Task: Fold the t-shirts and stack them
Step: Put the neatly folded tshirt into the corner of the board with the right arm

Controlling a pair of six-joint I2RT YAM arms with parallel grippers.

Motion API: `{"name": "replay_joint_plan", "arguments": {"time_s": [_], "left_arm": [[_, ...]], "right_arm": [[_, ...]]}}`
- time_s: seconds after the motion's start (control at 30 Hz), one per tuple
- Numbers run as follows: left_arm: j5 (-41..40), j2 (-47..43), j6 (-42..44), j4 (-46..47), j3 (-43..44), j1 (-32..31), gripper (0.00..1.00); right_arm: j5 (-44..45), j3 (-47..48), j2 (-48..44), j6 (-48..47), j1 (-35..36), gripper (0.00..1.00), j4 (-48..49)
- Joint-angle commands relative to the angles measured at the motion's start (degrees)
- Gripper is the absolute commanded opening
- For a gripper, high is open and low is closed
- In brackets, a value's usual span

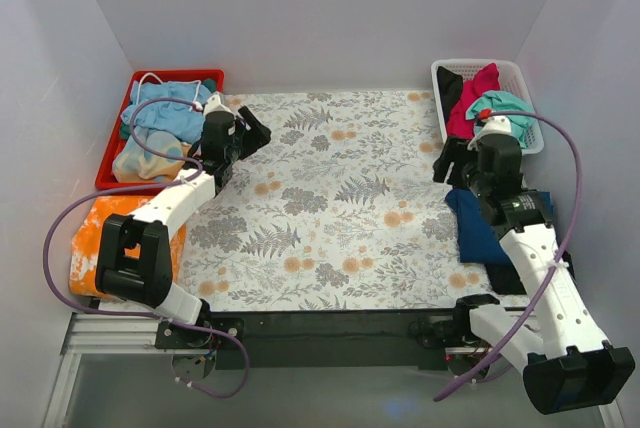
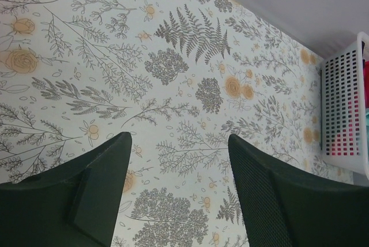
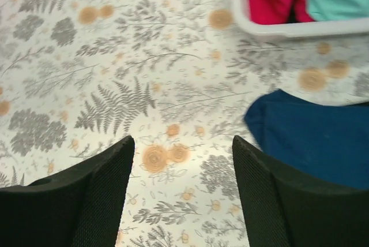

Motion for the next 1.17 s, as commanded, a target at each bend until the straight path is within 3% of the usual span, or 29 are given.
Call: {"name": "replay_joint_plan", "arguments": {"time_s": [0.0,0.07,0.2,0.33,0.63,1.13], "left_arm": [[3.3,-3.5,0.6,1.1,-1.8,0.2,0.68],[3.3,-3.9,0.7,1.3,-3.2,-0.2,0.7],[2.1,-6.0,0.5,2.4,-6.7,-0.9,0.72],[-0.9,-8.7,2.2,2.6,-10.0,-3.5,0.72],[-10.4,-14.3,3.8,3.5,-18.7,-9.5,0.73],[-12.7,-14.5,5.1,4.3,-19.0,-11.0,0.73]], "right_arm": [[-9.6,-6.2,0.4,1.3,6.7,0.89,13.6],[-8.4,-8.0,1.2,0.2,13.5,0.99,17.2],[-0.5,-8.9,6.6,-2.3,22.7,0.98,21.6],[0.0,-8.0,12.5,-3.9,27.2,0.98,25.9],[-1.8,-8.6,16.7,-6.5,28.2,0.98,31.4],[-0.8,-9.3,16.3,-8.8,28.1,0.98,33.9]]}}
